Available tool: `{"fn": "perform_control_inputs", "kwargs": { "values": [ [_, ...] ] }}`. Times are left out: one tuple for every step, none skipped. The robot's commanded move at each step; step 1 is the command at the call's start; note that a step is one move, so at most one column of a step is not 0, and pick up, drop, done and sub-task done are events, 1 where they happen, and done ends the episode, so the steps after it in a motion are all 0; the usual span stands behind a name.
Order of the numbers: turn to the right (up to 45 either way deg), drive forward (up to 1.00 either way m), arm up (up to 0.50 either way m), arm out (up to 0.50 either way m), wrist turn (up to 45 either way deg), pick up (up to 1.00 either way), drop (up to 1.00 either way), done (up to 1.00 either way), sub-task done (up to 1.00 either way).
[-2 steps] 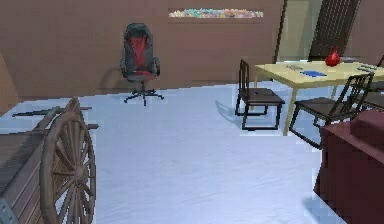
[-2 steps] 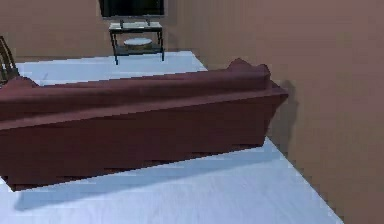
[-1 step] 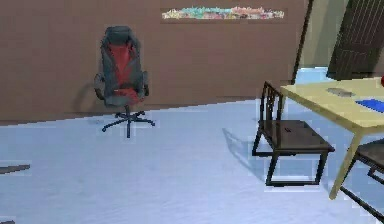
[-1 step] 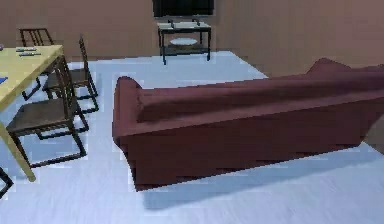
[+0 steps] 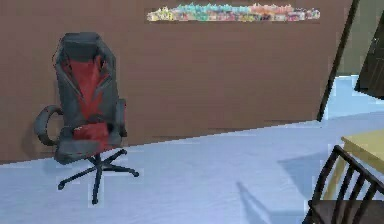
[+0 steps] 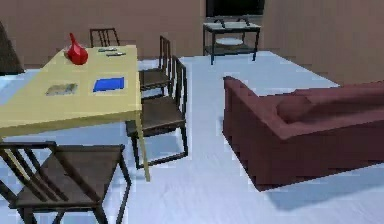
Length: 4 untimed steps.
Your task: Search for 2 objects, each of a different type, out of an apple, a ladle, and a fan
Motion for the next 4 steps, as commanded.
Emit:
{"fn": "perform_control_inputs", "kwargs": {
  "values": [
    [3.0, 0.0, 0.0, 0.0, 0.0, 0.0, 0.0, 0.0, 0.0],
    [0.0, 0.8, 0.0, 0.0, 0.0, 0.0, 0.0, 0.0, 0.0],
    [30.0, 0.0, 0.0, 0.0, 0.0, 0.0, 0.0, 0.0, 0.0],
    [0.0, 1.0, 0.0, 0.0, 0.0, 0.0, 0.0, 0.0, 0.0]
  ]
}}
